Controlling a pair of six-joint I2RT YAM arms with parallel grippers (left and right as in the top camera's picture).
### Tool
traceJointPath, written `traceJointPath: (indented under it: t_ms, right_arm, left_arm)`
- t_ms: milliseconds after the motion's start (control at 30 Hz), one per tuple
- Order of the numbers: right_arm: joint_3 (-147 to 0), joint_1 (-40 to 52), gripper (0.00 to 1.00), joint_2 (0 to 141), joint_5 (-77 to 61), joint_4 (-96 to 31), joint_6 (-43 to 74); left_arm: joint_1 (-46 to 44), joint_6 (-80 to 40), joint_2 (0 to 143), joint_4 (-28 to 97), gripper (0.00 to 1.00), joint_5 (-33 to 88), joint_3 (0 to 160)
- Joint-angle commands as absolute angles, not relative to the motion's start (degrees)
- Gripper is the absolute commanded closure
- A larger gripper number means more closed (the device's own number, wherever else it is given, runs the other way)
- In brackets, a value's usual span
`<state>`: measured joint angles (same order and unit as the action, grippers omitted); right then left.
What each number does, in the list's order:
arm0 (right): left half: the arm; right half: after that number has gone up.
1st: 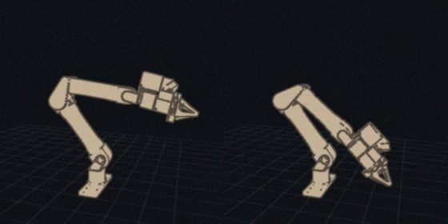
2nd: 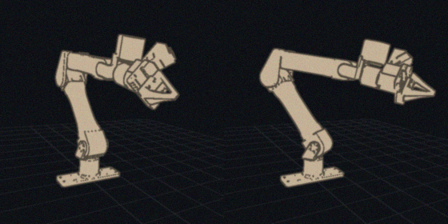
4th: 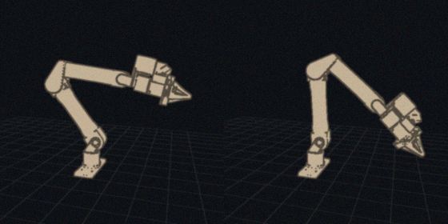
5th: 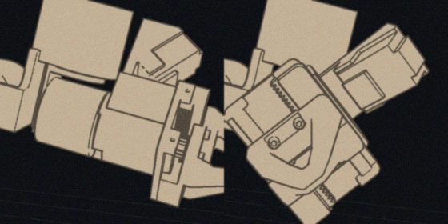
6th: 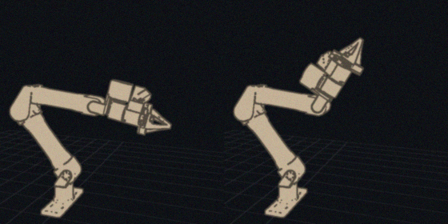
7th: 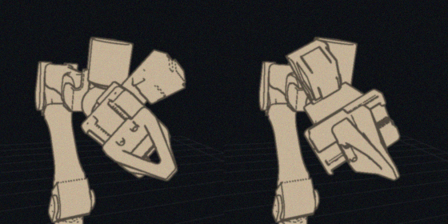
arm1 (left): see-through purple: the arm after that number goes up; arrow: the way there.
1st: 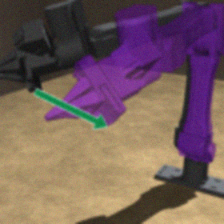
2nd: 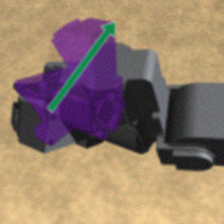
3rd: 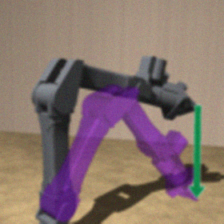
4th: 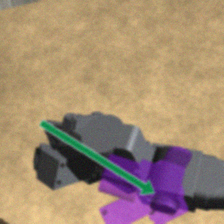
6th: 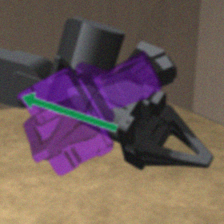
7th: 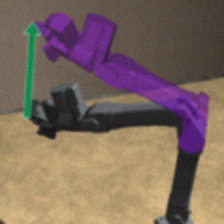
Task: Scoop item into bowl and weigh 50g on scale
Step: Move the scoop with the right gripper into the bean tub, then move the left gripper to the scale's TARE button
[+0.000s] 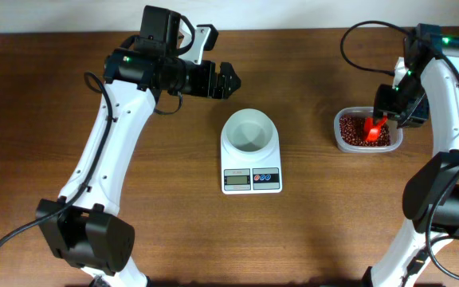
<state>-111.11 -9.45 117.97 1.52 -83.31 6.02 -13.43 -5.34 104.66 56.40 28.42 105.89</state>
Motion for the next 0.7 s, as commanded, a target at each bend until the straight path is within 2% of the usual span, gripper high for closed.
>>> traceJointPath:
  t_ms: [0,367,500,667]
  right_arm:
    - [-110.85,-9.76,0.44,118.67,-0.10,-83.13,6.48]
    - [-109.30,-9.72,0.45,116.75,-2.81,-85.36,6.48]
    - [-109.27,-9.69,0.40,112.14,-2.76,-87.13,6.48]
    - [-104.07,-8.21,0.39,112.16,-2.33,-82.46,6.98]
  left_arm:
    - [-13.34,-4.21,103.26,56.51,0.02,27.99,106.10]
    - [-13.34,-4.19,103.26,56.55,0.02,26.55,106.10]
    - [-13.34,-4.21,103.26,56.53,0.02,25.61,106.10]
    - [-13.32,-4.21,103.26,56.53,0.02,25.61,106.10]
